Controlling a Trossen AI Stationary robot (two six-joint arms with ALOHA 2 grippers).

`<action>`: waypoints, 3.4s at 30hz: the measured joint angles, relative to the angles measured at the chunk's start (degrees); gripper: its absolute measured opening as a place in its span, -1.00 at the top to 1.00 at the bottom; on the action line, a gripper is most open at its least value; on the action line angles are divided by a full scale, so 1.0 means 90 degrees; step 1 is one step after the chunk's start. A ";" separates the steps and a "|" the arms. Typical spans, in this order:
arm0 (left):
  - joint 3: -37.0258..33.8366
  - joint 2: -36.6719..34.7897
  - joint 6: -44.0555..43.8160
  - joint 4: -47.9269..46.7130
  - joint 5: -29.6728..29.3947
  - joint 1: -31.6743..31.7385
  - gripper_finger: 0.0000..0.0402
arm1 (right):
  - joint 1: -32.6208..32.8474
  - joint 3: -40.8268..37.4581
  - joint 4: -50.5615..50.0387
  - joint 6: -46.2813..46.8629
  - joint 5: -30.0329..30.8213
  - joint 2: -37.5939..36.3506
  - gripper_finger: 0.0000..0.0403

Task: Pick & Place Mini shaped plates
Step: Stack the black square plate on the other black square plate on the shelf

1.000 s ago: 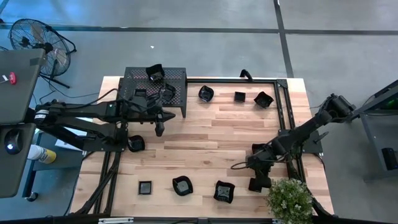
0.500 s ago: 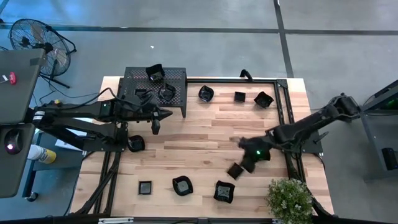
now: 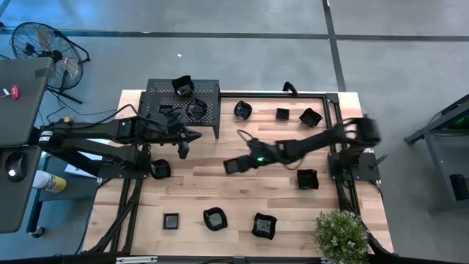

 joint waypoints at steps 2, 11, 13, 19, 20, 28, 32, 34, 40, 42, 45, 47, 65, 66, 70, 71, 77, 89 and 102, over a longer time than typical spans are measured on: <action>0.0000 -0.0002 -0.0146 -0.0128 -0.0022 0.0000 1.00 | -0.0052 0.0544 -0.0009 0.0127 0.0105 0.0509 1.00; 0.0000 0.0001 -0.1437 -0.1132 -0.0260 0.0000 1.00 | -0.0234 0.1848 -0.0454 0.0377 -0.0177 0.1707 1.00; 0.0000 0.0001 -0.1827 -0.1377 -0.0351 0.0000 1.00 | -0.0247 0.1856 -0.0396 0.0243 -0.0207 0.1708 0.99; 0.0000 0.0083 -0.2993 -0.1697 -0.0491 -0.0202 1.00 | -0.0367 0.1853 -0.0846 -0.0309 -0.0544 0.1408 0.75; 0.0000 0.0126 -0.3175 -0.1704 -0.0581 -0.0305 1.00 | -0.0404 0.1853 -0.1031 -0.0475 -0.0563 0.1288 0.70; 0.0000 0.1132 -0.5221 -0.1507 -0.1429 -0.1318 1.00 | -0.0721 0.1381 -0.2485 -0.2654 -0.0468 -0.0257 0.70; 0.0000 0.2031 -0.6105 -0.1046 -0.1442 -0.1510 1.00 | -0.0952 0.0327 -0.2128 -0.3047 -0.0748 -0.1174 0.96; 0.0000 0.2483 -0.6510 -0.0854 -0.1282 -0.1501 1.00 | -0.1071 -0.0159 -0.1907 -0.3076 -0.0862 -0.1663 0.92; 0.0000 0.3580 -0.7787 -0.0341 -0.0679 -0.1501 0.92 | -0.1384 -0.1259 -0.1789 -0.3169 -0.1054 -0.3043 0.90; 0.0000 0.3806 -0.8150 -0.0147 -0.0567 -0.1501 0.83 | -0.1455 -0.1489 -0.1748 -0.3267 -0.1062 -0.3474 0.95; 0.0000 0.4036 -0.8612 0.0048 -0.0611 -0.1496 0.67 | -0.1544 -0.1768 -0.1790 -0.3393 -0.1032 -0.3993 0.99; 0.0000 0.4182 -0.8884 0.0007 -0.0651 -0.1496 0.58 | -0.1605 -0.1877 -0.1778 -0.3449 -0.1020 -0.4265 0.97; 0.0000 0.4797 -0.9271 0.0315 -0.0967 -0.1494 0.85 | -0.1828 -0.2037 -0.1778 -0.3935 -0.0952 -0.4823 0.98; 0.0000 0.4797 -0.9249 0.0285 -0.0982 -0.1494 0.92 | -0.1828 -0.2037 -0.1778 -0.3936 -0.0947 -0.4823 0.98; 0.0000 0.4795 -0.9158 0.0280 -0.0988 -0.1491 0.96 | -0.1828 -0.2037 -0.1778 -0.3936 -0.0864 -0.4823 0.99; 0.0000 0.4795 -0.9156 0.0273 -0.0986 -0.1491 0.96 | -0.1828 -0.2037 -0.1778 -0.3938 -0.0853 -0.4823 0.99; 0.0000 0.4280 -0.8903 -0.0119 -0.0970 -0.1404 0.99 | -0.1826 -0.2035 -0.1778 -0.3936 -0.0833 -0.4823 0.99; 0.1390 0.1268 -0.6081 -0.3591 -0.0954 -0.0042 1.00 | -0.1825 -0.2030 -0.1778 -0.3958 -0.0840 -0.4820 0.99; 0.2558 -0.0034 -0.2793 -0.5556 -0.0248 0.3160 1.00 | -0.1824 -0.2027 -0.1482 -0.4008 -0.0845 -0.4820 0.98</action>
